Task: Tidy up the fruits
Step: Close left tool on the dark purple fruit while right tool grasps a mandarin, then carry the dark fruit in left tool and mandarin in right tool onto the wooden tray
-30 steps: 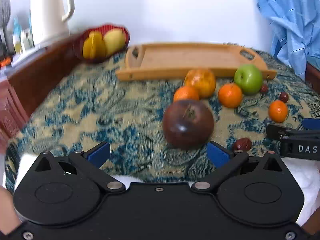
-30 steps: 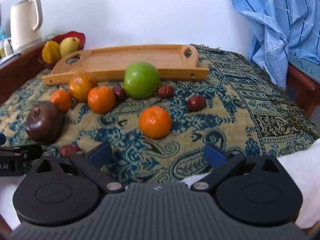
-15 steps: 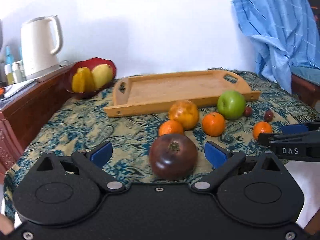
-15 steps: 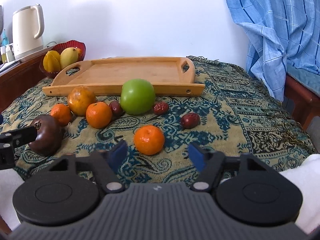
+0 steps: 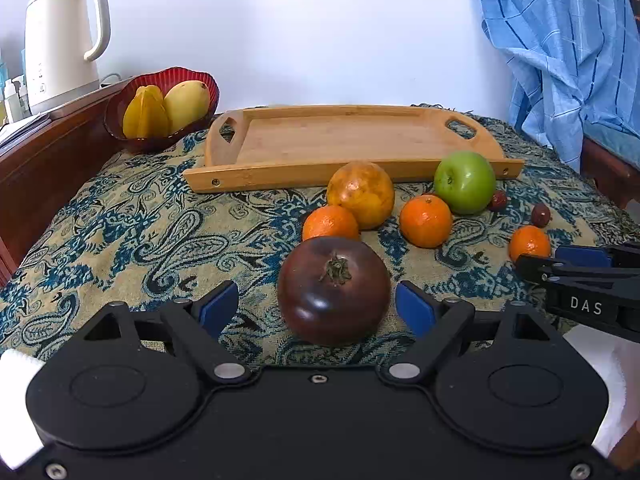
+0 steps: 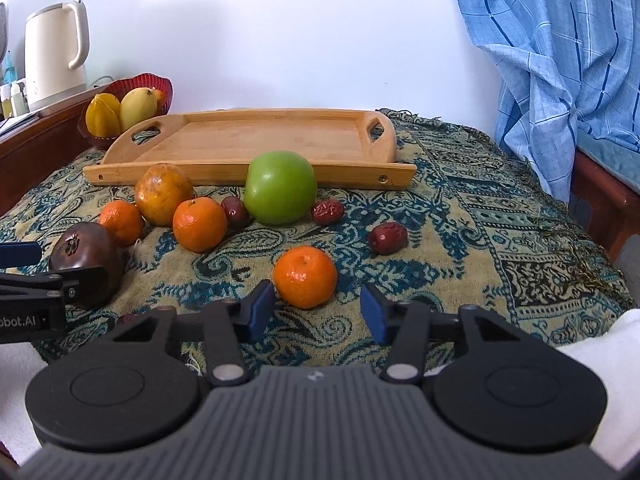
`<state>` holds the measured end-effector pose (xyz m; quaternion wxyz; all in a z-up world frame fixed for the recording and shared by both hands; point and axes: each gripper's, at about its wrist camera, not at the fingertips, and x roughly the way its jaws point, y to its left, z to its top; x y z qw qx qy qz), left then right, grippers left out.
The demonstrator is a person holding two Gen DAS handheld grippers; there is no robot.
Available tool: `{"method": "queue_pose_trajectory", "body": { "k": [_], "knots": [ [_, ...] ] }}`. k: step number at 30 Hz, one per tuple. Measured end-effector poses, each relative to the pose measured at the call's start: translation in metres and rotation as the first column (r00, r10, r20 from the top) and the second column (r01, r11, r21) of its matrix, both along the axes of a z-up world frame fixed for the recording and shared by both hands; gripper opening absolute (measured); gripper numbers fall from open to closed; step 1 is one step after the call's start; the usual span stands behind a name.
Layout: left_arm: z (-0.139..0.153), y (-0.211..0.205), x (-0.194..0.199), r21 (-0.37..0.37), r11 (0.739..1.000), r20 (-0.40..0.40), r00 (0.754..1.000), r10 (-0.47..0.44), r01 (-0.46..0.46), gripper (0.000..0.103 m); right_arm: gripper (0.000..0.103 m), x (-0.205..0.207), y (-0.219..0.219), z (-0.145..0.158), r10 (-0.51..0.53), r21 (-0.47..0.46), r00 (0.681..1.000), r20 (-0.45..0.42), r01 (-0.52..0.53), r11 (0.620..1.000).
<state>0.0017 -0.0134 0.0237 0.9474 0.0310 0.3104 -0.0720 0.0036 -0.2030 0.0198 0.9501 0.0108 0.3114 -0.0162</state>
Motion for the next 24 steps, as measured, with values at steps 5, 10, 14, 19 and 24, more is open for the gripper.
{"method": "queue_pose_trajectory", "body": {
  "k": [5,10,14,19,24],
  "knots": [
    [-0.0016,-0.0008,0.002,0.005,1.0,-0.002,1.0,-0.001,0.001,0.084,0.051,0.0018,0.0004,-0.0017,-0.003,0.026,1.0,-0.01,0.003,1.0],
    [-0.0015,-0.0007,0.0029,-0.005,1.0,-0.006,1.0,-0.008,0.008,0.081,0.051,0.0035,-0.0007,-0.0028,-0.019,0.039,1.0,-0.001,0.019,0.999],
    [-0.0016,-0.001,0.0031,-0.012,1.0,-0.013,0.999,-0.029,0.029,0.073,0.049,0.0049,0.0009,-0.0038,-0.014,0.031,1.0,-0.001,0.014,0.999],
    [-0.0022,-0.0027,0.0055,-0.026,0.999,-0.034,0.998,-0.049,0.048,0.064,0.046,0.0064,0.0026,-0.0047,-0.007,0.029,1.0,0.0,0.007,1.0],
    [-0.0024,-0.006,0.0065,-0.006,0.998,-0.035,0.998,-0.056,0.056,0.063,0.044,0.0085,0.0055,-0.0055,0.004,0.012,1.0,0.001,-0.004,1.0]
  ]
}}
